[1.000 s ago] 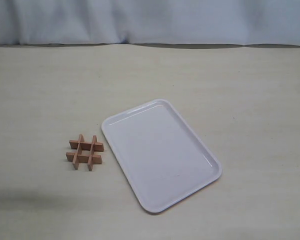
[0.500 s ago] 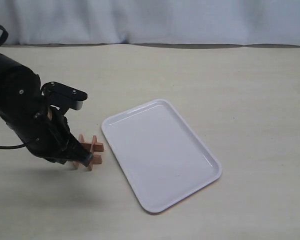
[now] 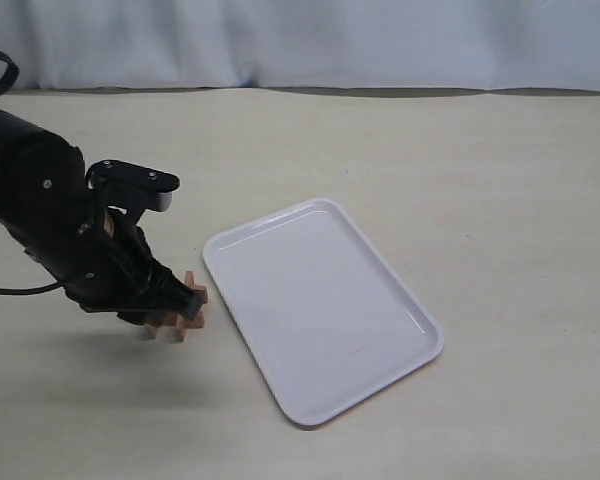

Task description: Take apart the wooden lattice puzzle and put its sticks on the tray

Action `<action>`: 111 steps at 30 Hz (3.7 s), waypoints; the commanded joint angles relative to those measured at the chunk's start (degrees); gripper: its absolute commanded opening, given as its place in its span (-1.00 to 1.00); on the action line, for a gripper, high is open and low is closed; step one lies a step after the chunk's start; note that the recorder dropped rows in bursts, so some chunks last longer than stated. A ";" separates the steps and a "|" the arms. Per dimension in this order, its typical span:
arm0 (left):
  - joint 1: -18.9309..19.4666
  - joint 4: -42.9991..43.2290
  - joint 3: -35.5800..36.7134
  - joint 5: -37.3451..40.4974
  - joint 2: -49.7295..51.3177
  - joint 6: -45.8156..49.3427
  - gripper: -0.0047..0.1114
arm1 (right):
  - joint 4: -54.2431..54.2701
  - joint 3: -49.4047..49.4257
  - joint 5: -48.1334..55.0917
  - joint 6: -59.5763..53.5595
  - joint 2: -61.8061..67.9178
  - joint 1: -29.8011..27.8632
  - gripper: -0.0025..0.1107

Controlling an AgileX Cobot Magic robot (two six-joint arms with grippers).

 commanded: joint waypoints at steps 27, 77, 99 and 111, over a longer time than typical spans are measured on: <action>-0.01 1.19 10.08 -20.05 2.42 -5.27 -0.18 | -0.10 0.10 0.19 -0.07 -0.29 0.12 -0.88; -10.71 -3.39 -0.30 -23.96 -1.44 -3.12 -0.92 | -0.10 0.10 0.19 -0.18 -0.29 0.12 -0.88; -14.75 4.16 -13.23 -7.11 4.64 -3.09 -0.02 | -0.10 0.10 0.19 -0.18 -0.29 0.12 -0.88; -2.57 11.71 1.25 5.69 -9.66 -5.47 -0.02 | -0.10 0.10 0.19 -0.18 -0.29 0.12 -0.88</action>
